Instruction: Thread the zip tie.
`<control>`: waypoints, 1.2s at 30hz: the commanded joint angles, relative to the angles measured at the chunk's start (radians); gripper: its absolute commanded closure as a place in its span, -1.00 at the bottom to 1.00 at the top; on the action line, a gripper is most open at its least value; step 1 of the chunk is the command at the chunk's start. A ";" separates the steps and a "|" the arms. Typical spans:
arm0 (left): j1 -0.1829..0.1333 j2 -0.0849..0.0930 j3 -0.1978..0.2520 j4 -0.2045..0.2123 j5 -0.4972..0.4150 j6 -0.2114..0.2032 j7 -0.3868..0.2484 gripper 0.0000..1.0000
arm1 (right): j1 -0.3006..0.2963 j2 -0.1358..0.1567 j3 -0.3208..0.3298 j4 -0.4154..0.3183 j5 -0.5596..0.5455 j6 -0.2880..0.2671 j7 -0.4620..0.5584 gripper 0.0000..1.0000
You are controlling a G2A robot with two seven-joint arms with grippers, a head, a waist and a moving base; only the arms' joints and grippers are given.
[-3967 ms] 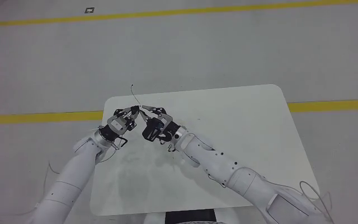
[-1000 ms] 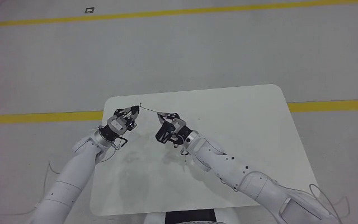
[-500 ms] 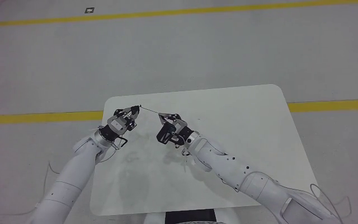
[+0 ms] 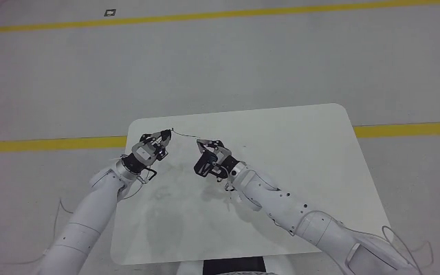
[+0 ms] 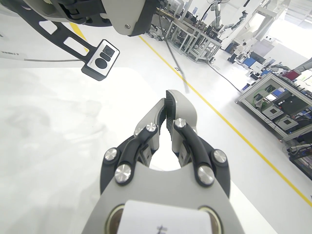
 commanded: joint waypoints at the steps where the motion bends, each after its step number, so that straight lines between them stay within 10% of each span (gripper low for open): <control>1: 0.000 0.000 0.000 0.000 0.000 0.000 0.000 1.00 | -0.001 0.001 0.000 0.000 0.000 0.001 0.000 1.00; 9: 0.000 0.000 0.000 0.000 0.000 0.000 0.000 1.00 | -0.011 0.007 0.006 -0.004 0.000 0.008 0.004 1.00; 12: 0.000 0.000 0.000 0.000 0.000 0.000 0.000 1.00 | -0.021 0.011 0.018 -0.014 0.000 0.009 0.004 0.02; 13: 0.000 0.000 0.000 0.000 0.000 0.000 0.000 1.00 | -0.024 0.012 0.023 -0.017 0.000 0.008 0.002 -1.00; 36: 0.004 0.002 -0.010 -0.016 0.018 0.011 0.007 1.00 | -0.072 0.044 0.136 -0.049 0.042 -0.047 -0.047 -1.00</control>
